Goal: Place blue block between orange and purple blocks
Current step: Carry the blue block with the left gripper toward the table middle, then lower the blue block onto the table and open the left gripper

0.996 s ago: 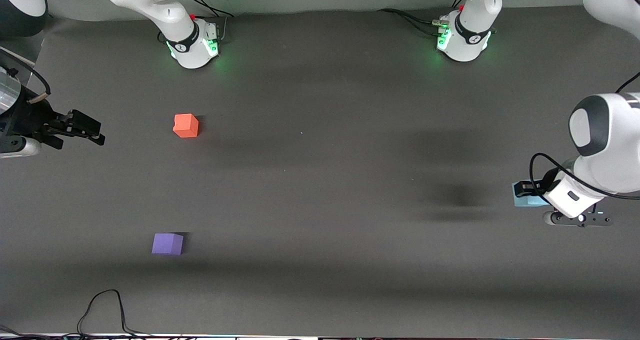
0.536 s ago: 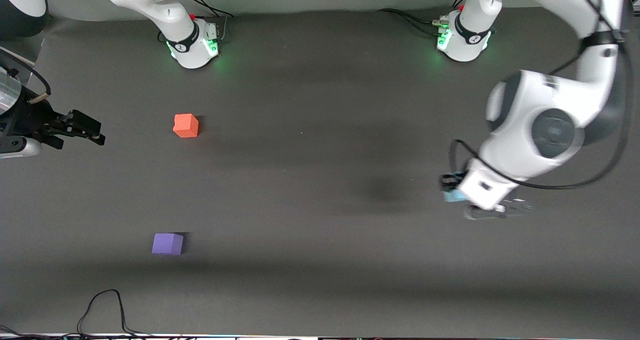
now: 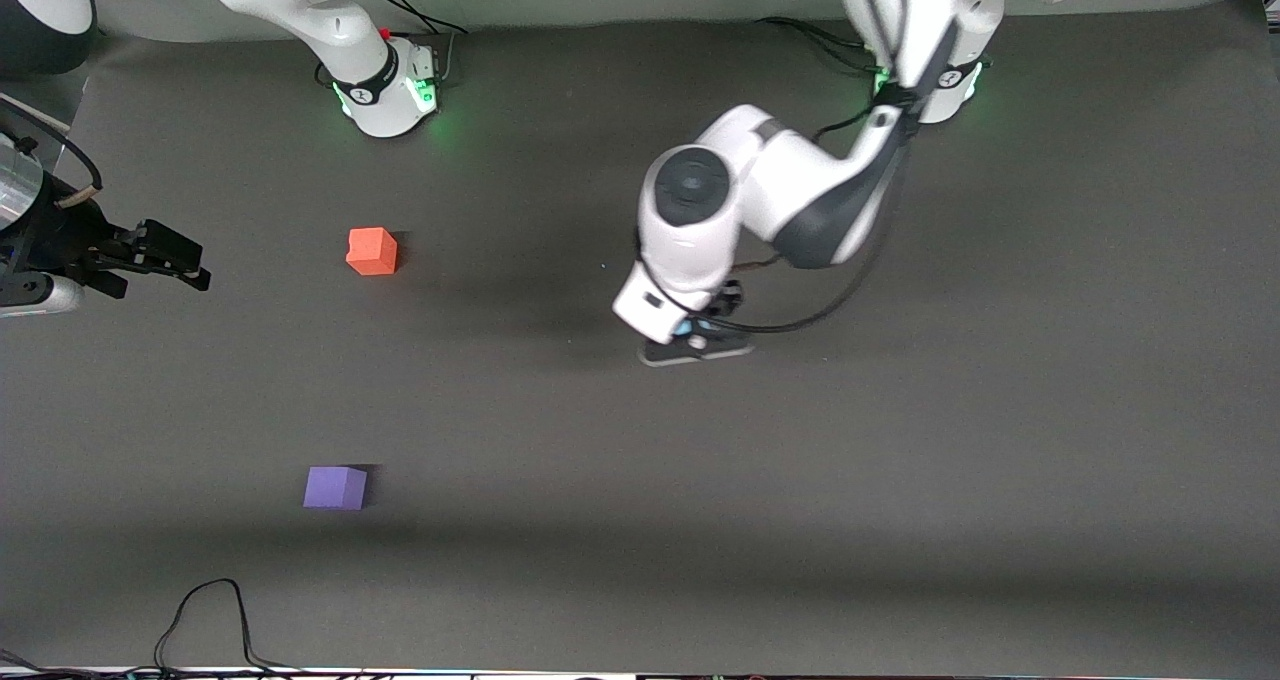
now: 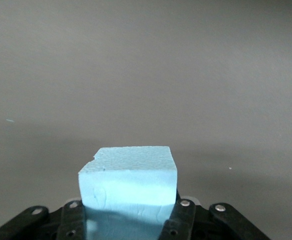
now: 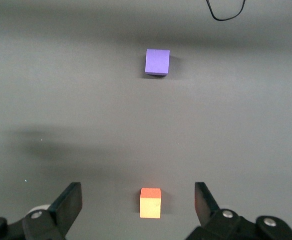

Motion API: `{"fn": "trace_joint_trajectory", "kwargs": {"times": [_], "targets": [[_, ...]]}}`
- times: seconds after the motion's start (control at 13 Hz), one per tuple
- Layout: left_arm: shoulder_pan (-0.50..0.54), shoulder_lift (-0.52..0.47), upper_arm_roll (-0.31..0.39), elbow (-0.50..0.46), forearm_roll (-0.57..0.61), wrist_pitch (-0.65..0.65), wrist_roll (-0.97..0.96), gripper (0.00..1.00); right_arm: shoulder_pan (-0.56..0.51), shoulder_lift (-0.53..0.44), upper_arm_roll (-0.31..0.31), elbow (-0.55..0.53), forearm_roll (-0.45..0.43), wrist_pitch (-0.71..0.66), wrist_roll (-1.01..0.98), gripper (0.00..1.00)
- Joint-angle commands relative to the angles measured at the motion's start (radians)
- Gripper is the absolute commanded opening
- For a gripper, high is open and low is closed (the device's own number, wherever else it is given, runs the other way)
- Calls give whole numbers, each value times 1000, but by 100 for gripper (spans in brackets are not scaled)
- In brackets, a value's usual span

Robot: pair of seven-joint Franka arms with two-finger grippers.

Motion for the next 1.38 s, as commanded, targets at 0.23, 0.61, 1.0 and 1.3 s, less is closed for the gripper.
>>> {"fn": "trace_joint_trajectory", "kwargs": {"times": [0.23,0.61,1.0,1.3], "targets": [[-196,254,27,77,103,160,-141,45,-2,1,-2,0,-16,0,-19,100],[-195,314,26,74,114,261,-152,45,-5,5,-7,5,-16,0,-19,100],[-170,320,26,71,103,285,-161,45,-8,1,-22,6,-25,-14,-18,100],[-169,325,26,69,104,285,-152,100,1,5,-25,8,-31,-26,-21,100]]}}
